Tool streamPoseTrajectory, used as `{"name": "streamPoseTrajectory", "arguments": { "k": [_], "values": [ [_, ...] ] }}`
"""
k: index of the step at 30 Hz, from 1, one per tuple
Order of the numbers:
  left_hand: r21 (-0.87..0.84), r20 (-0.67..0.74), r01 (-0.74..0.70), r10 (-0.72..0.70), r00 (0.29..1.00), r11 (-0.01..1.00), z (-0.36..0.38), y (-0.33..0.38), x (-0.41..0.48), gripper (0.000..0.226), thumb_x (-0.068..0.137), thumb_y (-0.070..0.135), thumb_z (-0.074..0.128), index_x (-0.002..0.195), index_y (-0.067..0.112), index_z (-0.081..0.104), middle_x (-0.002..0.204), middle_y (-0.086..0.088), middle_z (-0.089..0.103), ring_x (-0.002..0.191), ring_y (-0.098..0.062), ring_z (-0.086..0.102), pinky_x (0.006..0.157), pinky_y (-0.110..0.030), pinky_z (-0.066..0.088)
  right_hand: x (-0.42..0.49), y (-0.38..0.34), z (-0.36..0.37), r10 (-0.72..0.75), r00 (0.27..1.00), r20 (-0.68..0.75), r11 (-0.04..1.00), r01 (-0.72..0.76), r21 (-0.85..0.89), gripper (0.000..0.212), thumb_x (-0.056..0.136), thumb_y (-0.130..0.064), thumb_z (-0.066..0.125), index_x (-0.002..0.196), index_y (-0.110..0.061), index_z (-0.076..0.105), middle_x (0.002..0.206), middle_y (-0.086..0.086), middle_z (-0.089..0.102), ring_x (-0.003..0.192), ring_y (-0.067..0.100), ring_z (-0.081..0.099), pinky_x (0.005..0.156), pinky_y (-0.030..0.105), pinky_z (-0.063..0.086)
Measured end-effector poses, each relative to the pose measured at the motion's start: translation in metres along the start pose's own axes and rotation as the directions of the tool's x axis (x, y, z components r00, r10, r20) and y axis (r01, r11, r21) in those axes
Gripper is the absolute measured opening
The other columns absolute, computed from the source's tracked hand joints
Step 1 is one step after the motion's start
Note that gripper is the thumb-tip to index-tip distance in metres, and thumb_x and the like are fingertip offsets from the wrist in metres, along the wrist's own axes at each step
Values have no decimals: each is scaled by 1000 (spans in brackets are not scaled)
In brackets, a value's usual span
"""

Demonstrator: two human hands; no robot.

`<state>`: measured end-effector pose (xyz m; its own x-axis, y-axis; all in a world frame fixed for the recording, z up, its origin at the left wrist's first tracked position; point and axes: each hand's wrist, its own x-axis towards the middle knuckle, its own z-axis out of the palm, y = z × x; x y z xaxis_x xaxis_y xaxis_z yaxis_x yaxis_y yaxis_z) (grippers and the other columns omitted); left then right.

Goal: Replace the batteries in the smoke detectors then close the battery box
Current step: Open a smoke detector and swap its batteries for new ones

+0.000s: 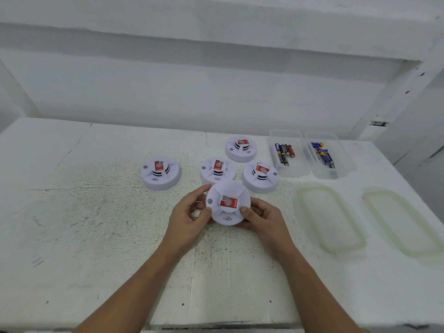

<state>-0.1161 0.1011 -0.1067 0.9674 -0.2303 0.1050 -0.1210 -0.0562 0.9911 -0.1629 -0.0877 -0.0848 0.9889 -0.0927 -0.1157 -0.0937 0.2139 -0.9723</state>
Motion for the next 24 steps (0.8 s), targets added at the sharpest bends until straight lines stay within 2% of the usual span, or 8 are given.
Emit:
{"name": "streamPoseTrajectory", "arguments": {
  "k": [5, 24],
  "values": [
    [-4, -3, -2, 2, 1000, 1000, 0, 1, 0, 43, 79, 33, 61, 121, 41, 60, 110, 0, 67, 94, -28, 62, 82, -57, 53, 0, 1, 0, -9, 1000, 3, 1000, 9, -8, 30, 87, -12, 62, 116, -5, 64, 106, 15, 71, 100, 30, 68, 83, 43, 57],
    [-4, -8, 13, -13, 1000, 1000, 0, -2, 1, 45, 79, 33, 61, 124, 37, 60, 112, -5, 65, 96, -31, 60, 81, -58, 53, 1, 3, -2, 9, 1000, -24, 998, -11, -57, 28, 90, -8, 60, 117, -6, 63, 108, 13, 71, 100, 29, 68, 86, 50, 55]
  ]
}}
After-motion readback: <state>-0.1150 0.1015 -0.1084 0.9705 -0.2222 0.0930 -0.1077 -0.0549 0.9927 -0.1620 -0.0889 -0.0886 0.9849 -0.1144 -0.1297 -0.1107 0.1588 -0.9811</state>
